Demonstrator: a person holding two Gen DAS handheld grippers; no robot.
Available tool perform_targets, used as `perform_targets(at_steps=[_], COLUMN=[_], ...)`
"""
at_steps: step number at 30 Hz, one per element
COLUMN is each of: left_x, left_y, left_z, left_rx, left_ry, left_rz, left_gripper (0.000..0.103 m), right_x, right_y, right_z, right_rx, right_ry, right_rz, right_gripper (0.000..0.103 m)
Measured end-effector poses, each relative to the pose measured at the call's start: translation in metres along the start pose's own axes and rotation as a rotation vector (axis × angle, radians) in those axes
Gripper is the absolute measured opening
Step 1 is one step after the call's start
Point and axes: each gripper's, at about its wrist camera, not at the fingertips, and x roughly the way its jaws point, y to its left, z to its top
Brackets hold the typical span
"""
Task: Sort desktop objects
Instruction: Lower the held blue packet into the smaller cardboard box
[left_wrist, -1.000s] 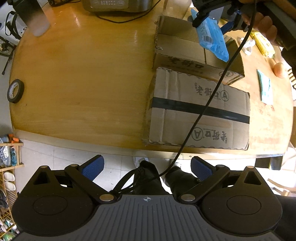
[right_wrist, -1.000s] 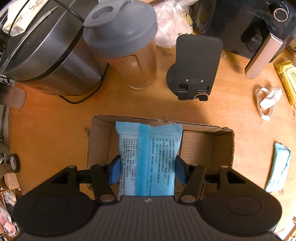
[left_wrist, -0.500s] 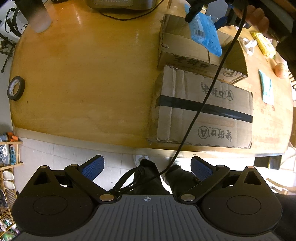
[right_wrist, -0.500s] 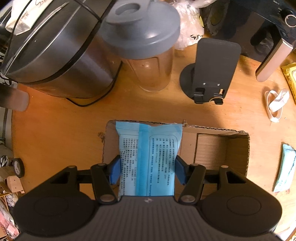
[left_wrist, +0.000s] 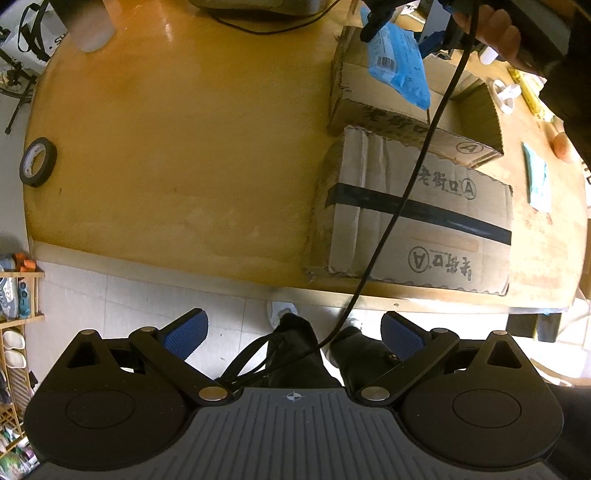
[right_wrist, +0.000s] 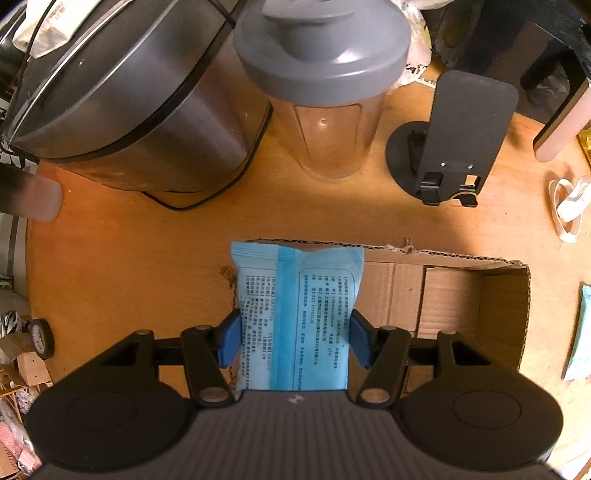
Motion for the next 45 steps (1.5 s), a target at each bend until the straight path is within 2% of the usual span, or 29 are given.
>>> perform_targets(at_steps=[21, 45], left_x=[0.003, 0.007], left_y=[0.009, 0.020], left_z=[0.002, 0.000], left_rx=[-0.039, -0.065], left_ry=[0.010, 0.030], left_rz=[0.003, 0.009], left_gripper=[0.103, 0.103], right_x=[0.037, 0.073], right_y=[0.002, -0.004], right_z=[-0.001, -0.005], right_rx=[0.005, 0.031], right_ry=[0.038, 0.032], right_rz=[-0.031, -0.032], right_gripper=[0.062, 0.061])
